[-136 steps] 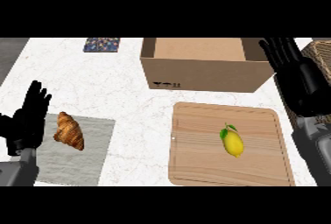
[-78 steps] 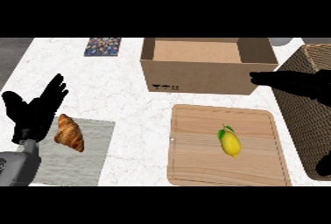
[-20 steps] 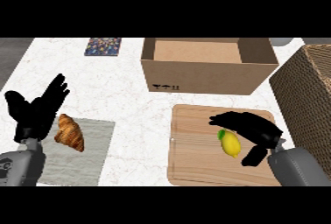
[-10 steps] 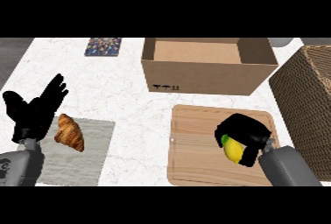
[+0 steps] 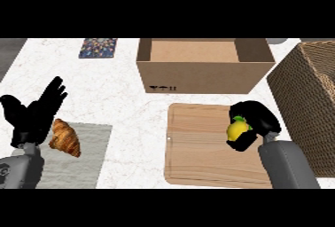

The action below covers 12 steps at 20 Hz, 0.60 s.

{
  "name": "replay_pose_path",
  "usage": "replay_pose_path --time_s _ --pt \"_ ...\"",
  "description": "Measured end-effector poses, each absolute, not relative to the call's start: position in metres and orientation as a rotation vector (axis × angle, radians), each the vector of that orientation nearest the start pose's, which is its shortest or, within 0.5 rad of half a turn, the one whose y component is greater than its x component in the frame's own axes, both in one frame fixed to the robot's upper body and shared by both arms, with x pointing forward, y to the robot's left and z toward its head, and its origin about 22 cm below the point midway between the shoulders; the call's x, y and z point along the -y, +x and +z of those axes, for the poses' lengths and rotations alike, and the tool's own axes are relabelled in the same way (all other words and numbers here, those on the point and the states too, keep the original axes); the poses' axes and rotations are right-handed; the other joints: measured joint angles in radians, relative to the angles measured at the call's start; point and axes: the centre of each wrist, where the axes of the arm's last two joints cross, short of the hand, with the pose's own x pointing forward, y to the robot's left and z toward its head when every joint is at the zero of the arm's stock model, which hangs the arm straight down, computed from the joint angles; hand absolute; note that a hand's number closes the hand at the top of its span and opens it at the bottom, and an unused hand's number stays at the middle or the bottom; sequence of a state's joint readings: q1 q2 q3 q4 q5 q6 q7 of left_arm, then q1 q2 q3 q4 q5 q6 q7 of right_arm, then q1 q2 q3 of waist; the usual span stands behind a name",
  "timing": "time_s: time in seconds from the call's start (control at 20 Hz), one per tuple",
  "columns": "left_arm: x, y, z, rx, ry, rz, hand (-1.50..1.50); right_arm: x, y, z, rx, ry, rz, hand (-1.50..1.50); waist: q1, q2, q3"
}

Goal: Pick the lemon from the cutting board and place it in the basket

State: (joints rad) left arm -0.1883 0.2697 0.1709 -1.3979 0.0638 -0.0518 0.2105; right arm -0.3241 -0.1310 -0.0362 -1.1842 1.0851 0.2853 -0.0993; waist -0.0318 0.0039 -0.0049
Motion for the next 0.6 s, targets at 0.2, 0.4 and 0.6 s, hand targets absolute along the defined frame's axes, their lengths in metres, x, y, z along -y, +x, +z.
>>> replay_pose_path --time_s 0.2,0.4,0.6 --pt "-0.320 0.287 0.036 1.393 0.204 -0.056 0.00 0.243 0.333 0.008 1.108 -0.771 0.833 1.50 0.012 0.008 0.004" --pt "-0.312 0.291 0.039 1.406 0.180 -0.084 0.00 0.239 0.356 0.042 1.113 -0.915 0.444 1.50 0.057 0.013 0.008" --pt "-0.302 0.298 0.042 1.419 0.144 -0.122 0.00 0.241 0.370 0.079 1.120 -1.092 0.070 1.50 0.086 0.018 0.012"
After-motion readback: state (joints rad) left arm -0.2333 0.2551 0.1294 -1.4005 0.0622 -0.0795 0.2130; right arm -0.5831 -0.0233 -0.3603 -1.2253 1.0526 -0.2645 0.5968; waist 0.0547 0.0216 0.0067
